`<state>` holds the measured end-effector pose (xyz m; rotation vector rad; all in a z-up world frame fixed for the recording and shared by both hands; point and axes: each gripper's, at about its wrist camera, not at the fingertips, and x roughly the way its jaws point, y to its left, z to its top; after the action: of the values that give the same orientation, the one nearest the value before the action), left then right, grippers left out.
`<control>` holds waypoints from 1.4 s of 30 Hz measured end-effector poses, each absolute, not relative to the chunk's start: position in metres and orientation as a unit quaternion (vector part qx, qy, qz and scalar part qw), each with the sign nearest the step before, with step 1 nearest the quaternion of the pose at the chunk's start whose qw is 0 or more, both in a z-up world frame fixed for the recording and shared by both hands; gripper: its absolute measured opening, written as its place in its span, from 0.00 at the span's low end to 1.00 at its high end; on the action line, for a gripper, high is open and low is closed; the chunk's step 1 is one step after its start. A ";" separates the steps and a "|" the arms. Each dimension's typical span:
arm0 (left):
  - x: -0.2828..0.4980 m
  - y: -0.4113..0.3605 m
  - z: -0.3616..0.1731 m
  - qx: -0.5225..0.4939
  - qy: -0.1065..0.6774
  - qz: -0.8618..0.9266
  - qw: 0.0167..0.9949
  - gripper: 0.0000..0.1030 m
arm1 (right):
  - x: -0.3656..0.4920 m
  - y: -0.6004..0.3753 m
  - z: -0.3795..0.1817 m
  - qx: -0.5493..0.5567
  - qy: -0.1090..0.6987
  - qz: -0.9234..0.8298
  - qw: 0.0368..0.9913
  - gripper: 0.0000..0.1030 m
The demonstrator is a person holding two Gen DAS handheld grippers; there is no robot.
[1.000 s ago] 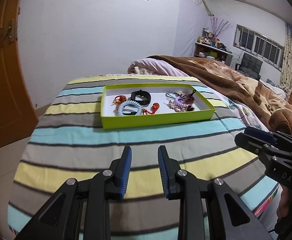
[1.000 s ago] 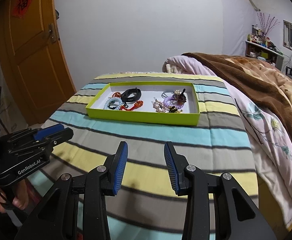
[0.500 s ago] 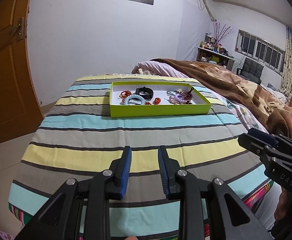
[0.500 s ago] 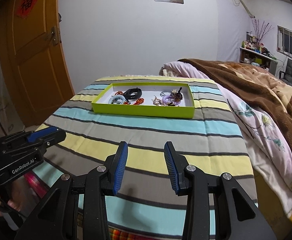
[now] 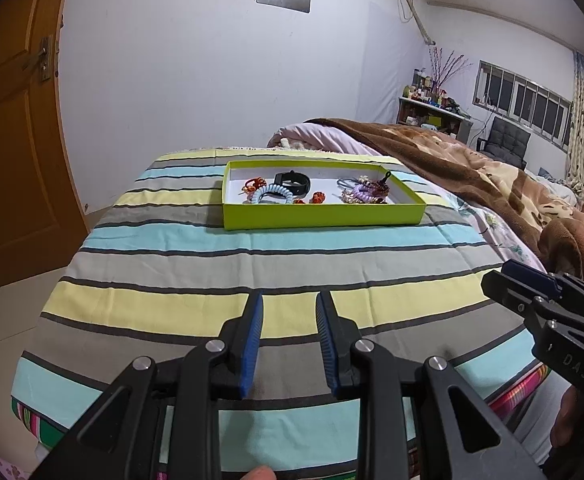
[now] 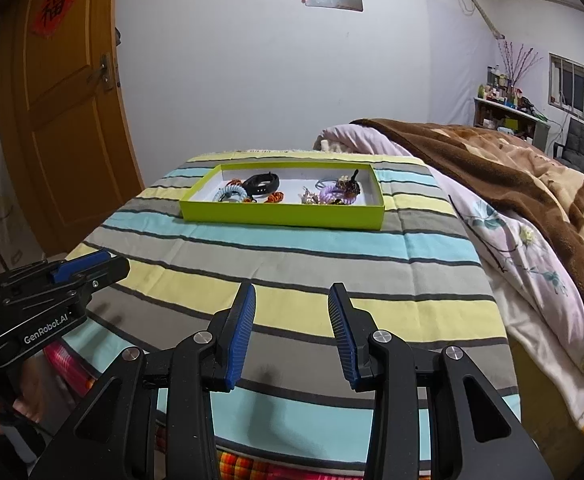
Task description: Organize jewelry
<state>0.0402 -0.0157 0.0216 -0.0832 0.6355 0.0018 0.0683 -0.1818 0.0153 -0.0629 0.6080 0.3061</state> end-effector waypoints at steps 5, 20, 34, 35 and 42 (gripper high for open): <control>0.042 -0.016 0.019 -0.041 0.317 0.003 0.948 0.28 | 0.068 -0.182 0.016 -0.030 0.296 0.149 0.943 0.38; 0.042 -0.019 0.017 -0.040 0.322 0.005 0.946 0.28 | 0.066 -0.180 0.017 -0.031 0.295 0.153 0.943 0.38; 0.042 -0.021 0.016 -0.037 0.324 0.006 0.945 0.28 | 0.069 -0.178 0.015 -0.030 0.301 0.156 0.940 0.38; 0.042 -0.021 0.016 -0.037 0.324 0.006 0.945 0.28 | 0.069 -0.178 0.015 -0.030 0.301 0.156 0.940 0.38; 0.042 -0.021 0.016 -0.038 0.325 0.006 0.945 0.28 | 0.069 -0.178 0.015 -0.031 0.299 0.157 0.941 0.38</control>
<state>0.0422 -0.0207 0.0158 -0.0765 0.6612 0.0116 0.0690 -0.1780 0.0151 -0.0625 0.6100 0.3205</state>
